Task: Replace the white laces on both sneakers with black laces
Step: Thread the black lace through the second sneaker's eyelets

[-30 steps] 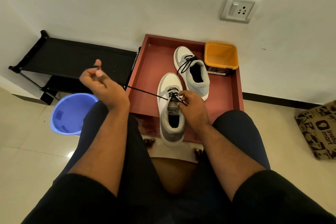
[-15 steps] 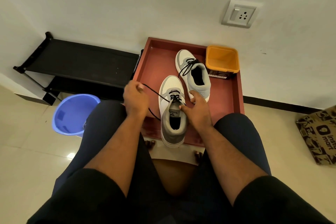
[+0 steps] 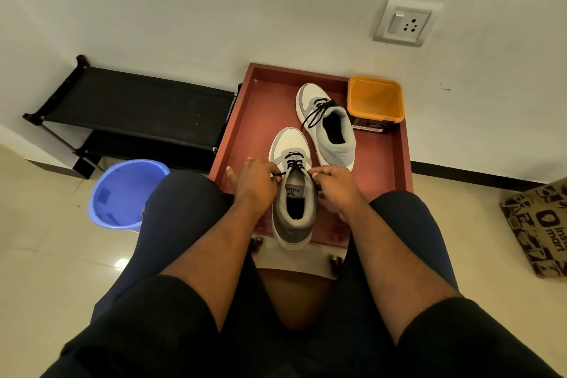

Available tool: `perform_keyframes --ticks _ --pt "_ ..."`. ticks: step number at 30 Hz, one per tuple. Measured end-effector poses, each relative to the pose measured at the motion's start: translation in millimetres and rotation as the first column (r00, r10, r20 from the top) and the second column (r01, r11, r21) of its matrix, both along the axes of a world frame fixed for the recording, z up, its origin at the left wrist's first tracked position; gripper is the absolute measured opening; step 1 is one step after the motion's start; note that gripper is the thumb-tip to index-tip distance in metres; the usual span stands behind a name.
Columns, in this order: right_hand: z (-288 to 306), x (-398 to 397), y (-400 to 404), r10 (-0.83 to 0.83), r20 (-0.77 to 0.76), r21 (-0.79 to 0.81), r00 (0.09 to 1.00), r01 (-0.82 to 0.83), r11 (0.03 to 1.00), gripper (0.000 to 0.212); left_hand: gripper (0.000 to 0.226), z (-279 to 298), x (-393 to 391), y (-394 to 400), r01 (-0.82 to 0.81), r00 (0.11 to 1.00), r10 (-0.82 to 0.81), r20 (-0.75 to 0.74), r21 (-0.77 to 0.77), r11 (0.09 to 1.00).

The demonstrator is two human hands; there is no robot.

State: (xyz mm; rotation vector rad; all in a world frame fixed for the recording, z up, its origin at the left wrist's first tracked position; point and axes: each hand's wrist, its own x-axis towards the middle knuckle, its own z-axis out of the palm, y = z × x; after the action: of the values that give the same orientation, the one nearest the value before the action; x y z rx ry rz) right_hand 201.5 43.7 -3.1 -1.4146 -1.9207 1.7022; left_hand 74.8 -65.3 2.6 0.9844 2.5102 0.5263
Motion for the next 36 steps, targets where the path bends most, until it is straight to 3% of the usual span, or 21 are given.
perform_keyframes --ticks 6,12,15,18,21,24,29,33,36 --pt "0 2 3 0.168 0.163 0.285 0.972 -0.209 0.936 0.014 0.016 4 2 -6 -0.067 0.991 0.047 0.129 0.154 0.986" --pt "1 8 2 0.181 0.228 0.45 0.957 -0.268 0.852 0.014 0.019 12 -4 -9 -0.122 0.989 0.113 0.099 0.084 0.989" --pt "6 8 -2 0.178 0.154 0.407 0.972 -0.227 0.885 0.015 0.047 15 0 -9 -0.113 0.954 0.071 0.292 0.128 0.985" --pt "12 5 -5 0.236 0.067 0.365 0.97 -0.244 0.898 0.047 0.073 20 11 -5 -0.12 0.905 0.04 0.424 0.164 0.979" --pt "5 -3 -7 0.306 0.2 0.424 0.931 -0.363 0.829 0.056 0.085 -4 14 5 -0.045 0.93 -0.028 0.368 0.189 0.981" --pt "-1 -11 -7 0.238 0.366 0.448 0.9 -0.394 0.802 0.031 0.06 3 17 8 -0.003 0.963 -0.029 0.268 0.117 0.993" --pt "-6 -10 -11 0.183 0.466 0.441 0.865 -0.407 0.8 0.023 0.053 8 19 4 -0.032 0.993 0.024 0.119 0.066 0.997" --pt "-3 -23 -9 0.162 0.523 0.564 0.837 -0.482 0.671 0.023 0.064 10 23 20 0.006 0.999 -0.004 0.034 -0.053 0.999" --pt "4 -37 -3 0.139 0.602 0.548 0.786 -0.534 0.644 0.023 0.053 10 20 32 -0.07 0.997 0.071 0.043 -0.04 0.997"
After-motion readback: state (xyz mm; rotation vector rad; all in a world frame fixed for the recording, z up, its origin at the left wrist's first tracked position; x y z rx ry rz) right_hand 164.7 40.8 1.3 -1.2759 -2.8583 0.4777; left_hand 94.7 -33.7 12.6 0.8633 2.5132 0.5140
